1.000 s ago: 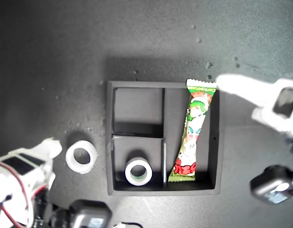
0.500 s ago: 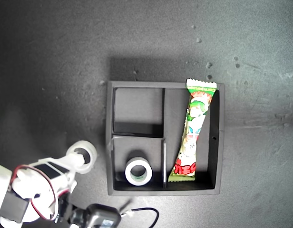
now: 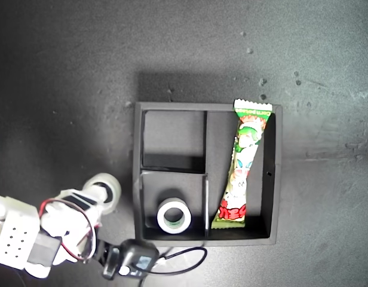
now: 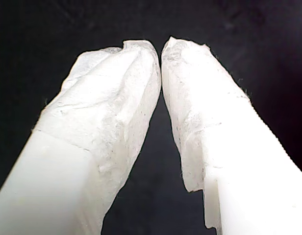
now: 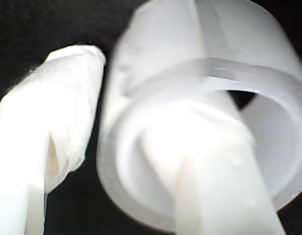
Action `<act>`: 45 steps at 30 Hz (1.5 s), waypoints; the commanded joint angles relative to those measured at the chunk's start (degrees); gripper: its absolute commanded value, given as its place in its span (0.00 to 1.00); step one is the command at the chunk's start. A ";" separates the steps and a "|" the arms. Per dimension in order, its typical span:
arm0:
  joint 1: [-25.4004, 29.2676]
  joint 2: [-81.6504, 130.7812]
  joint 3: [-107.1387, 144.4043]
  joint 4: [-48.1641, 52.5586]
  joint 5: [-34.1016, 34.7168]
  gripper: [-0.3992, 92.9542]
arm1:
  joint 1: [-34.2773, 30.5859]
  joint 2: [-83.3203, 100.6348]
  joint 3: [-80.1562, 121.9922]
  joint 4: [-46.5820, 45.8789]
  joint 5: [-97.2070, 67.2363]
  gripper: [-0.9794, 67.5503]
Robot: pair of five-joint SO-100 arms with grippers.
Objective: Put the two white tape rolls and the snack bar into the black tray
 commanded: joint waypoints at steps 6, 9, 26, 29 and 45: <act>-6.68 22.85 0.35 15.12 6.15 0.00 | -0.18 17.23 10.63 -2.90 4.22 0.01; -11.60 28.48 -5.80 19.16 15.03 0.00 | 0.09 29.36 25.31 -12.13 6.94 0.01; -23.82 -8.44 -43.68 20.39 43.42 0.00 | 2.29 55.63 78.49 -45.26 13.36 0.01; -23.12 -13.89 -47.46 20.39 43.07 0.00 | 2.29 55.72 79.89 -45.35 13.36 0.01; -20.39 -32.43 -71.19 35.16 39.38 0.12 | 1.49 59.77 86.13 -50.36 14.41 0.01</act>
